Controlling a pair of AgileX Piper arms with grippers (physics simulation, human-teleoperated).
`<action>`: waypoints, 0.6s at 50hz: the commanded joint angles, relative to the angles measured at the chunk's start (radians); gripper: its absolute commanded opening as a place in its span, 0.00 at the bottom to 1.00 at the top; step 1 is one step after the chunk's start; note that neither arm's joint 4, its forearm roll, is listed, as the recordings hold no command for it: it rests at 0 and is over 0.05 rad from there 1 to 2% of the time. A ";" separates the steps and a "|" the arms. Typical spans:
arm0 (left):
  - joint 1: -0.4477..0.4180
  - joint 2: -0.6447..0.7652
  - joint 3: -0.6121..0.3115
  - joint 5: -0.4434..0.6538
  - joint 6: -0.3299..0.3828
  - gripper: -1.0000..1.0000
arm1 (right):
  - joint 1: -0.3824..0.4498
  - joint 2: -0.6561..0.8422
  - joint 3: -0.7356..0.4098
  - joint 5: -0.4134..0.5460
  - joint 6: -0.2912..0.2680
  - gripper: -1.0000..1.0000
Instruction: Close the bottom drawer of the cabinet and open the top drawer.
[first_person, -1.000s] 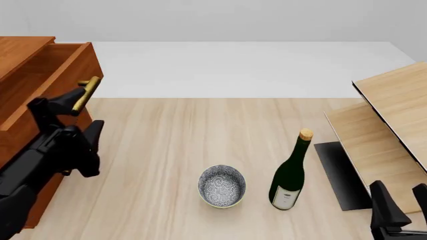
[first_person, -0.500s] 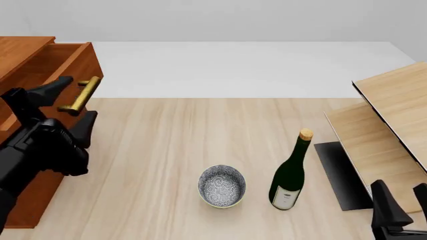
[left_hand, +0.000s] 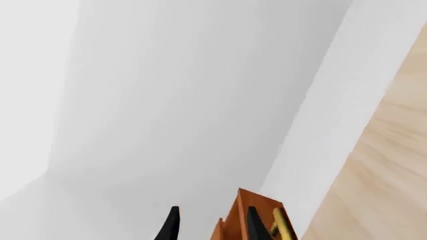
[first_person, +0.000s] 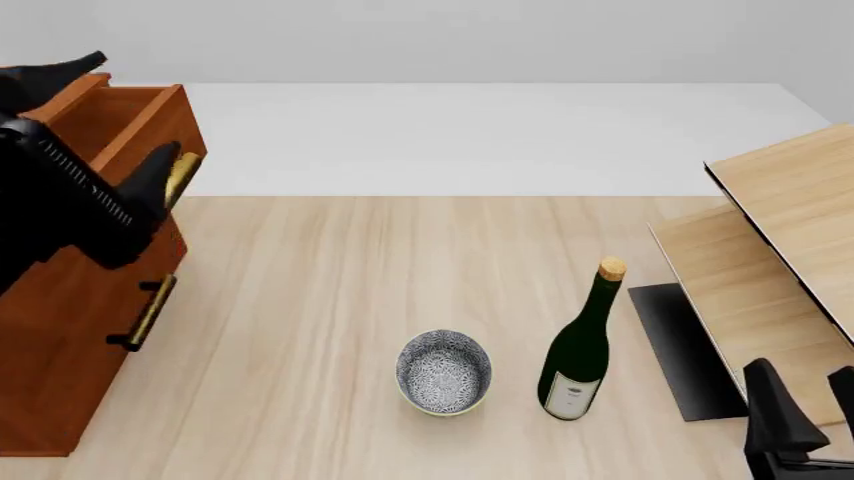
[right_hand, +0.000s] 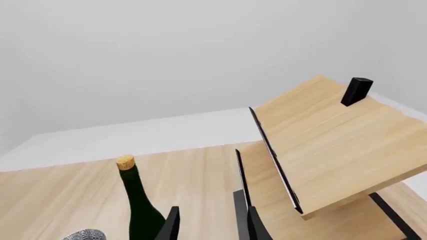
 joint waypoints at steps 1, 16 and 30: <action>-0.007 0.063 -0.318 0.307 -0.280 1.00 | -0.001 0.000 0.000 0.000 0.004 1.00; 0.106 0.199 -0.576 0.735 -0.578 1.00 | -0.004 0.000 0.003 0.000 -0.011 1.00; 0.218 0.263 -0.673 0.922 -0.784 1.00 | 0.007 0.000 0.007 -0.001 -0.025 1.00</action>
